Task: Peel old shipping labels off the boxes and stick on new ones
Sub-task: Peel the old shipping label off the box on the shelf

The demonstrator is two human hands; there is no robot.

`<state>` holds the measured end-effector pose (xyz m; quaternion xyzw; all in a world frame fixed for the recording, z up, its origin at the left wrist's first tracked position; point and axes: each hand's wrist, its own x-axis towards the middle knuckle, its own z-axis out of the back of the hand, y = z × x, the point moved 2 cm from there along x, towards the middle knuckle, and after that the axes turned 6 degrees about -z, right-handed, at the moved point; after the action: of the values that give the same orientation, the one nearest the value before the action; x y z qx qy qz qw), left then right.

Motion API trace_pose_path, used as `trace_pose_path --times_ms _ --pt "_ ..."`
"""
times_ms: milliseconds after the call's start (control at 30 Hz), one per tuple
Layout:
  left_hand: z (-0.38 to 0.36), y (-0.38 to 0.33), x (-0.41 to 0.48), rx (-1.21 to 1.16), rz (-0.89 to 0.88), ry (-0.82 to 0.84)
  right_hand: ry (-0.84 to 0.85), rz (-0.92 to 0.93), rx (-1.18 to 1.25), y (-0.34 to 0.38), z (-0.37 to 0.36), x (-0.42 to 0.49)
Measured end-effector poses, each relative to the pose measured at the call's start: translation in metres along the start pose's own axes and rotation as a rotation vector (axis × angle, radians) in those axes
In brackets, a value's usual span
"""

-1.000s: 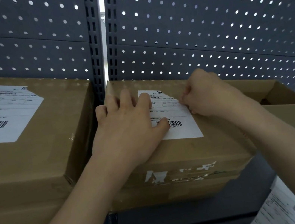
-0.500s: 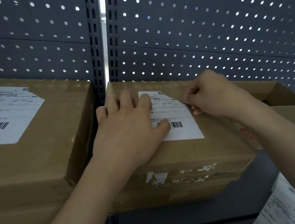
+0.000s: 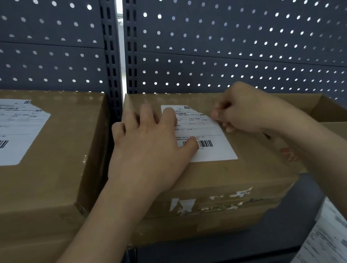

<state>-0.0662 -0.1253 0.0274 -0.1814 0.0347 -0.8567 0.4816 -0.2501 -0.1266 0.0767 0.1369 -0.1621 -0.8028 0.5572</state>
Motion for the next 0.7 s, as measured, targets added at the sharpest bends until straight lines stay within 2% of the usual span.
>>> trace_pose_path --times_ms 67,133,267,467,700 --pt "0.0 0.0 0.0 -0.008 -0.002 -0.001 0.008 -0.039 0.209 -0.01 0.005 -0.001" --pt "0.001 0.0 0.0 -0.005 -0.003 0.0 -0.021 -0.023 0.227 -0.019 0.006 -0.002" --pt "0.001 0.0 0.0 -0.009 0.001 0.008 -0.014 0.034 0.045 -0.011 0.006 -0.003" --pt "0.0 0.001 -0.001 -0.001 0.0 -0.002 -0.095 0.07 -0.257 0.005 -0.006 -0.007" --pt "0.0 0.0 -0.001 -0.003 0.003 0.001 -0.112 0.058 -0.332 0.011 -0.011 -0.009"
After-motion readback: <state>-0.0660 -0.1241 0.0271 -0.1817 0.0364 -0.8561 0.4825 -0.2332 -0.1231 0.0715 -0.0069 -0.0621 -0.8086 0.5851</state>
